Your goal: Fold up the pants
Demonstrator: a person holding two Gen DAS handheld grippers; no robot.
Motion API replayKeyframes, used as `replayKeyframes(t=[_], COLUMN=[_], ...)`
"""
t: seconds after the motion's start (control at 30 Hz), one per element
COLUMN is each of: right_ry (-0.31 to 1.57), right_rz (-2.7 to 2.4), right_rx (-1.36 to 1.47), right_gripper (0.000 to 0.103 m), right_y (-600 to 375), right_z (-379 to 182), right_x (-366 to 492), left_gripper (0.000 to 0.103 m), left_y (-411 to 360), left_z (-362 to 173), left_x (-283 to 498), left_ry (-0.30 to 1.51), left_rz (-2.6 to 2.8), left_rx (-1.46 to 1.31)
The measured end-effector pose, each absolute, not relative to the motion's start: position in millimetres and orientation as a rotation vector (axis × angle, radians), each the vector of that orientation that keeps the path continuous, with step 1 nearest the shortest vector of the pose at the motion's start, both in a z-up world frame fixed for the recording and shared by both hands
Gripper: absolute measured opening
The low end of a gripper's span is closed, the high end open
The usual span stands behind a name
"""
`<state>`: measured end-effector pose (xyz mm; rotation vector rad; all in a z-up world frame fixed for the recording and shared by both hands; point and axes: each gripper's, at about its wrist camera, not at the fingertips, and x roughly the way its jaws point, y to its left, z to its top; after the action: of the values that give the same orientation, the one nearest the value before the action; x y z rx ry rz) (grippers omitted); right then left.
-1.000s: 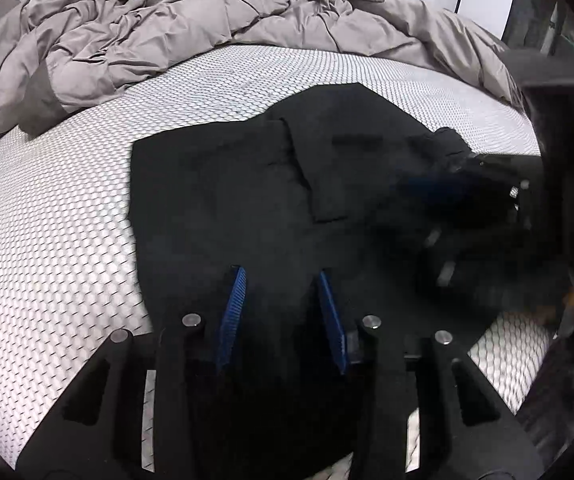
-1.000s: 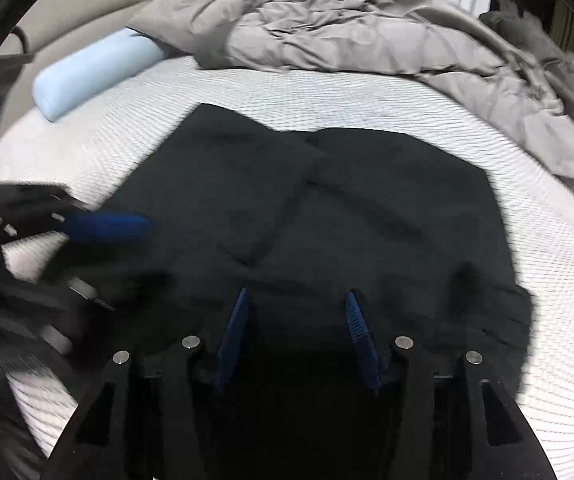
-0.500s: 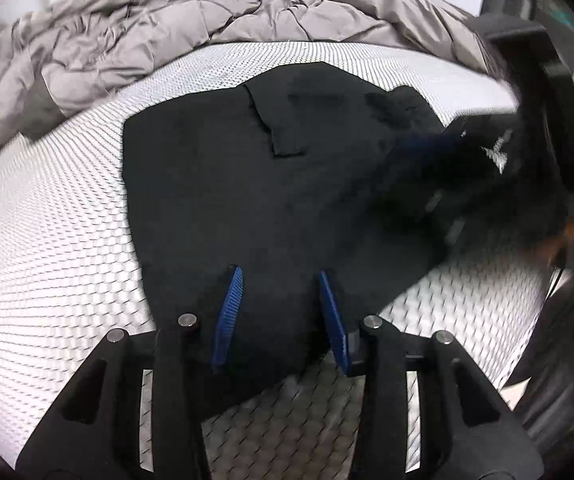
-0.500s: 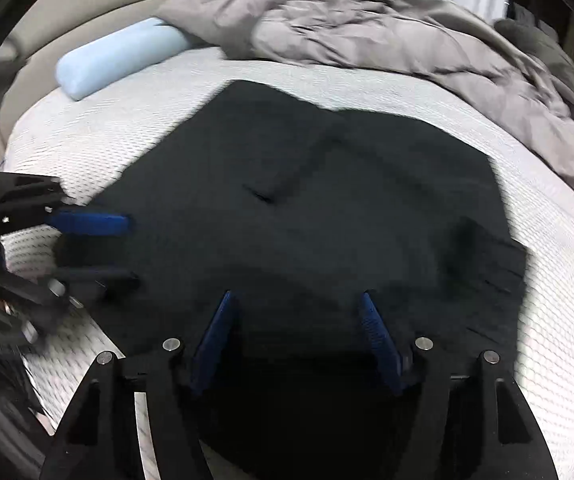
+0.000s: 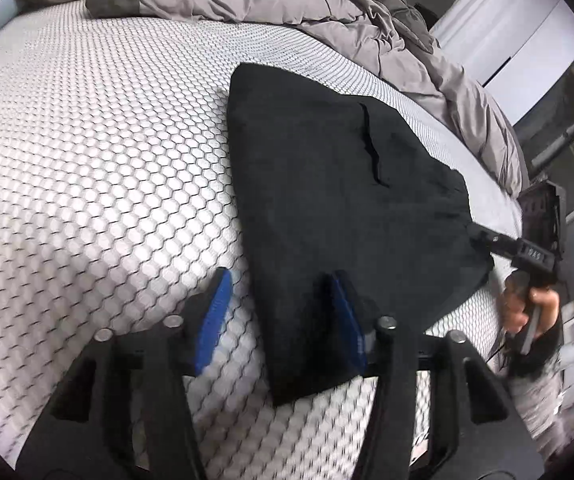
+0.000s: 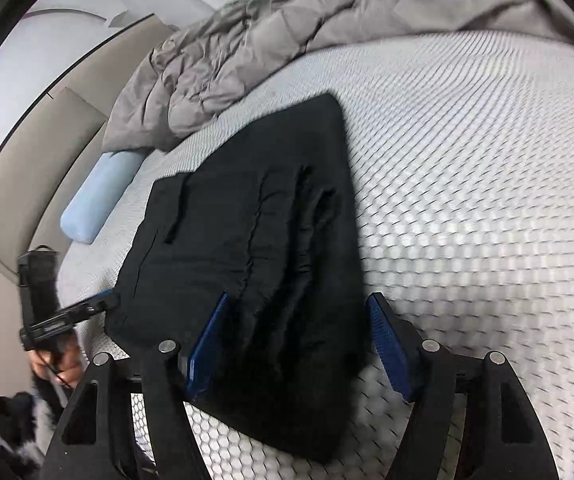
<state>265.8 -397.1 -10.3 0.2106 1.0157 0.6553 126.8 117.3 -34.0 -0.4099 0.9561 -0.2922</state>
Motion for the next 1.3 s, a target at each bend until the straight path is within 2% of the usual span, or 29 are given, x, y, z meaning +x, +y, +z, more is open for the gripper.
replayKeyframes(t=[0.03, 0.17, 0.2, 0.3, 0.37, 0.43, 0.53, 0.6, 0.67, 0.83, 0.93, 1.03, 1.07, 1.17, 1.3], right_ry=[1.011, 0.962, 0.94, 0.931, 0.944, 0.919, 0.85, 0.802, 0.803, 0.937, 0.933, 0.906, 0.887, 0.866, 0.976], right_rz=[0.653, 0.576, 0.561, 0.553, 0.543, 0.524, 0.493, 0.525, 0.571, 0.633, 0.606, 0.604, 0.607, 0.65, 0.596], right_rx=[0.213, 0.275, 0.275, 0.201, 0.063, 0.002, -0.014, -0.019, -0.028, 0.169, 0.227, 0.21, 0.206, 0.165, 0.117], right_gripper=[0.071, 0.038, 0.036, 0.036, 0.053, 0.066, 0.068, 0.063, 0.048, 0.045, 0.04, 0.01, 0.007, 0.006, 0.007], right_y=[-395, -390, -388, -383, -377, -382, -397, -397, -393, -392, -393, -389, -388, -385, -390], right_z=[-11, -11, -7, -1, -2, 6, 26, 36, 37, 9, 3, 7, 13, 28, -1], right_x=[271, 276, 273, 259, 254, 245, 228, 216, 208, 234, 244, 244, 240, 222, 230], left_gripper=[0.033, 0.029, 0.029, 0.029, 0.032, 0.032, 0.032, 0.032, 0.032, 0.035, 0.035, 0.035, 0.035, 0.036, 0.037], left_y=[116, 105, 103, 99, 95, 93, 94, 91, 82, 54, 51, 52, 52, 50, 50], left_z=[-33, -17, -13, -14, -16, -13, 1, 7, 12, -3, -7, -7, -8, -10, -14], left_x=[132, 146, 150, 158, 156, 149, 125, 109, 99, 107, 108, 108, 109, 109, 119], left_ry=[0.957, 0.932, 0.925, 0.944, 0.953, 0.938, 0.859, 0.806, 0.783, 0.839, 0.843, 0.846, 0.848, 0.848, 0.851], left_rz=[-0.297, -0.254, -0.242, -0.205, -0.19, -0.163, -0.122, -0.137, -0.173, -0.198, -0.19, -0.192, -0.193, -0.192, -0.196], left_rx=[-0.407, -0.348, -0.337, -0.31, -0.311, -0.277, -0.2, -0.163, -0.115, -0.005, 0.009, -0.002, -0.003, 0.012, 0.033])
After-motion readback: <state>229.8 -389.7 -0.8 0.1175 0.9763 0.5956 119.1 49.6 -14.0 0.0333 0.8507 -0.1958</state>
